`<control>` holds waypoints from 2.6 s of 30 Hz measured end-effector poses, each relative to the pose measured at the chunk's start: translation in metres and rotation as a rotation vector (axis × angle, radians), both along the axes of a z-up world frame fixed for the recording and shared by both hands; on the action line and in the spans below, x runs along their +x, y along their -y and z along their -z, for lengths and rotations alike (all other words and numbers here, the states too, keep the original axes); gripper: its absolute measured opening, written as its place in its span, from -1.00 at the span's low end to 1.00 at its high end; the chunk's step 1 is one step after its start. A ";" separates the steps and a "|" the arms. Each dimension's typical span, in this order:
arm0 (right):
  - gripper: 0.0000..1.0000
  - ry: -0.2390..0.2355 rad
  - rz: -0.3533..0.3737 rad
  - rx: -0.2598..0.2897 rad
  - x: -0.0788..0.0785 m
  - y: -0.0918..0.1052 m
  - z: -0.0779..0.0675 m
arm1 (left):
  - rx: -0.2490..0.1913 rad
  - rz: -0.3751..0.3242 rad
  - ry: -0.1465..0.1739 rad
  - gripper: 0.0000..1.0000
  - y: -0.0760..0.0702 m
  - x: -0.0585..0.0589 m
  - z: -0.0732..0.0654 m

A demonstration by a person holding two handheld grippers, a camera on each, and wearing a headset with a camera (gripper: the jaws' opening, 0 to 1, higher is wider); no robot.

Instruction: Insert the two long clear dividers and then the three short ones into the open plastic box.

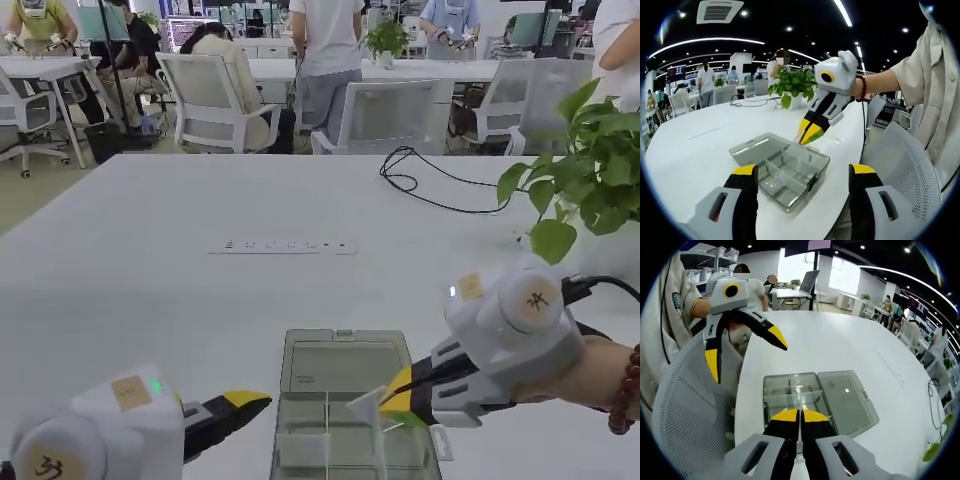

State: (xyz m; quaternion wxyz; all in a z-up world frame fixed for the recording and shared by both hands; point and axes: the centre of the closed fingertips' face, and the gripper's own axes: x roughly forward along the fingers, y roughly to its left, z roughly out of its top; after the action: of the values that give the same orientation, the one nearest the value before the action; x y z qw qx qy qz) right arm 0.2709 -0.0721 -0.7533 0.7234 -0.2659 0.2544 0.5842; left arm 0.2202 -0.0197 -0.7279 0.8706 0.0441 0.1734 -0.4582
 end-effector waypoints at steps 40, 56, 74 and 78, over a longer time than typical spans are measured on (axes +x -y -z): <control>-0.95 -0.049 -0.014 -0.126 0.001 -0.007 0.013 | 0.024 0.003 -0.003 0.50 -0.003 0.001 0.005; -0.95 -0.014 -0.117 -0.182 -0.002 -0.022 0.020 | 0.027 0.000 -0.003 0.50 -0.002 0.000 0.006; -0.95 -0.021 -0.139 -0.206 -0.001 -0.030 0.033 | 0.031 -0.002 -0.004 0.52 -0.001 0.001 0.009; -0.95 -0.032 -0.140 -0.222 -0.001 -0.030 0.038 | 0.027 -0.002 -0.003 0.52 0.000 0.001 0.009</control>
State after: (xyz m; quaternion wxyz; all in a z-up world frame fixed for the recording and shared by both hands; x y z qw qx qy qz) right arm 0.2700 -0.0417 -0.7911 0.6429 -0.3518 0.3099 0.6056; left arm 0.2213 -0.0196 -0.7369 0.8700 0.0552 0.1811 -0.4552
